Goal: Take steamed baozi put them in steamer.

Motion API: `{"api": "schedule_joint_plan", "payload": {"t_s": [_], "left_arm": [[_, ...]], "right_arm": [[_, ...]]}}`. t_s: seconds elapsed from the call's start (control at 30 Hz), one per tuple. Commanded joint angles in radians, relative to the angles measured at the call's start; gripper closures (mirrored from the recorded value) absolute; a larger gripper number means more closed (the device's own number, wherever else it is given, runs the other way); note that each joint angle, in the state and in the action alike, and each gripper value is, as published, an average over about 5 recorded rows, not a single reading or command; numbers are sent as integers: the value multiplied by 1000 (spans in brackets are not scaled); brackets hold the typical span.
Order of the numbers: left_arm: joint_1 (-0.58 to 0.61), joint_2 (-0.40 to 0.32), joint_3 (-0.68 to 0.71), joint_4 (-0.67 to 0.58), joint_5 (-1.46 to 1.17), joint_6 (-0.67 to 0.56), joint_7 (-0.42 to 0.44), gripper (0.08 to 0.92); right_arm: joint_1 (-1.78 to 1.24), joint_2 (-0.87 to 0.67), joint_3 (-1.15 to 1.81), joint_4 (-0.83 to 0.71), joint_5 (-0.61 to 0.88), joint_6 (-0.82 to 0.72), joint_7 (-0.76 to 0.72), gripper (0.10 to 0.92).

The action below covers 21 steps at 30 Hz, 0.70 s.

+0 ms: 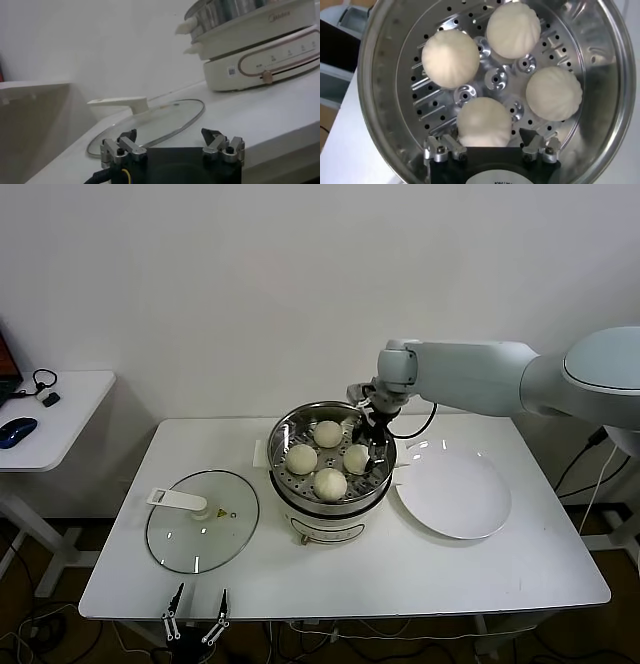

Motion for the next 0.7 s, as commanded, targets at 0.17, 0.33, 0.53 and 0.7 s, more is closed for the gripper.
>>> {"api": "schedule_joint_plan", "payload": {"t_s": [0.17, 0.33, 0.53, 0.7], "left_arm": [[6, 1, -2, -11, 1, 0, 0, 177], [12, 2, 0, -20, 1, -2, 0, 177], [19, 6, 1, -31, 1, -2, 0, 177], [21, 10, 2, -46, -1, 5, 0, 177]], "right_arm": [[104, -15, -35, 30, 114, 15, -44, 203], [178, -58, -72, 65, 135, 31, -69, 202], [236, -195, -57, 148, 169, 26, 43, 203], [224, -375, 58, 270, 180, -4, 219, 203]]}}
